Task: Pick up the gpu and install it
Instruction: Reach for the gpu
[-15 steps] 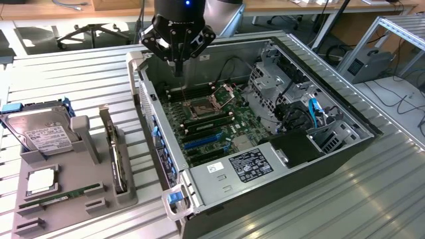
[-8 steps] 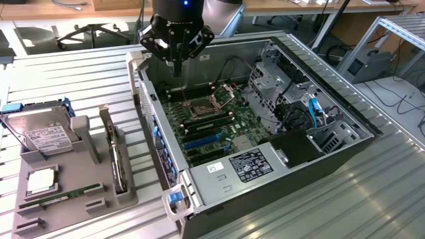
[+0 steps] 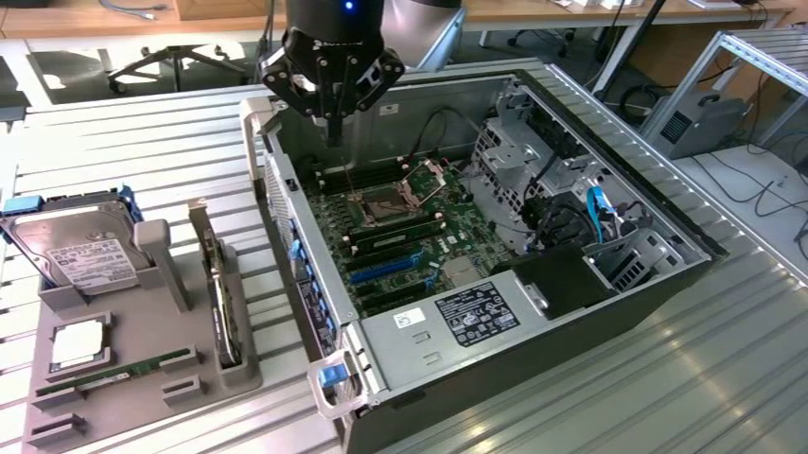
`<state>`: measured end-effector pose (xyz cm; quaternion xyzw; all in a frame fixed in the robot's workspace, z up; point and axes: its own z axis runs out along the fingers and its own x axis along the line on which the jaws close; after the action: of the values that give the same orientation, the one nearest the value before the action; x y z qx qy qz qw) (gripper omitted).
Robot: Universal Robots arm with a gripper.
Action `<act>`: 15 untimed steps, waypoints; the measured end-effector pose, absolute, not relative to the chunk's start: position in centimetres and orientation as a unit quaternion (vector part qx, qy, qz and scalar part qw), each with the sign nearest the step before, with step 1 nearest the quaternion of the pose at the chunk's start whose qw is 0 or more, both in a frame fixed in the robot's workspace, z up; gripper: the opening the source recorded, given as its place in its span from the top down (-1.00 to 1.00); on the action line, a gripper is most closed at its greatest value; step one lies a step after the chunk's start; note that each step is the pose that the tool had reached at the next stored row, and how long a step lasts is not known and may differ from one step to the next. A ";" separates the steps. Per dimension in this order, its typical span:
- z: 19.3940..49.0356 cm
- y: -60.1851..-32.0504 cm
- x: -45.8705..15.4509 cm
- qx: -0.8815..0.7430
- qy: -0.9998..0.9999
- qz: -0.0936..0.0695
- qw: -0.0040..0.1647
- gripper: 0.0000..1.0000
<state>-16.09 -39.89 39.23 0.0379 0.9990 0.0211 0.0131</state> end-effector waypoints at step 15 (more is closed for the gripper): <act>39.2 -39.9 -16.6 0.038 0.999 0.021 0.013 0.79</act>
<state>-16.64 -39.89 39.21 0.0379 0.9990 0.0209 0.0132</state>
